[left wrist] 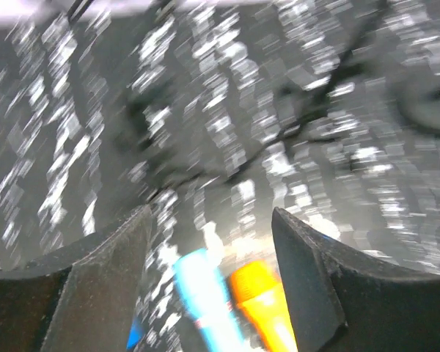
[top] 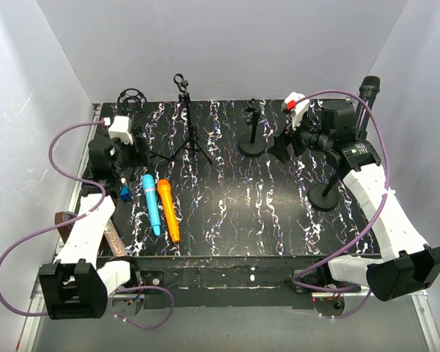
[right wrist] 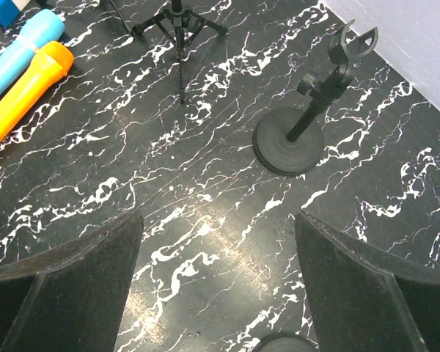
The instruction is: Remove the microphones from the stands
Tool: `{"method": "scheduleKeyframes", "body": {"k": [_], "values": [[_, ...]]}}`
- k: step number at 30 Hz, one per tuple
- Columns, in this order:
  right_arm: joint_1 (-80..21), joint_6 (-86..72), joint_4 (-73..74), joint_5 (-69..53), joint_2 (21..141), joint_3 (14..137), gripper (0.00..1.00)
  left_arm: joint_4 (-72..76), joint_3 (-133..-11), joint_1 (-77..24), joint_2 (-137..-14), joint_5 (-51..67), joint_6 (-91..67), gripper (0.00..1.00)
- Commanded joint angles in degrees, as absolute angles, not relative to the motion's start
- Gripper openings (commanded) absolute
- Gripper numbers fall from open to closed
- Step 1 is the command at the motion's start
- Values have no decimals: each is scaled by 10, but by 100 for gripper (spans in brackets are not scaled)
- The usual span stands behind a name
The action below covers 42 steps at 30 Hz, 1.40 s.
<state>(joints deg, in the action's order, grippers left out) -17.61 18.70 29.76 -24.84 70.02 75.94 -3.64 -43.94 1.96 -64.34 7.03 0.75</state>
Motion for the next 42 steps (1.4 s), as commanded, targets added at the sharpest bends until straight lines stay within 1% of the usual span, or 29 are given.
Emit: {"method": "scheduleKeyframes", "body": {"k": [1, 4, 11, 16, 23, 25, 28, 31, 33, 36, 38, 42], "values": [[-176, 171, 261, -265, 701, 756, 90, -44, -520, -18, -634, 354, 42, 68], [-175, 166, 254, -272, 707, 757, 90, -20, -565, -52, -684, 390, 46, 71], [-177, 166, 251, -269, 701, 761, 90, 91, -650, -76, -835, 372, 40, 71], [-177, 180, 265, -258, 676, 746, 90, 165, -692, -91, -924, 338, 38, 68], [-177, 199, 287, -241, 657, 734, 90, 199, -745, -117, -999, 338, 39, 61], [-177, 200, 285, -240, 657, 731, 91, 205, -755, -125, -1012, 331, 40, 56], [-177, 200, 284, -244, 663, 732, 91, 210, -766, -136, -1023, 301, 43, 42], [-176, 194, 282, -256, 674, 737, 91, 206, -774, -145, -1028, 279, 46, 31], [-175, 188, 277, -271, 684, 736, 91, 197, -779, -149, -1030, 266, 45, 20], [-176, 163, 280, -316, 720, 751, 90, 181, -781, -156, -1027, 246, 25, 0], [-176, 138, 271, -343, 748, 767, 89, 168, -784, -163, -1022, 226, 4, 0], [-178, 26, 194, -417, 833, 794, 88, 130, -794, -185, -1012, 190, -53, 0]]}}
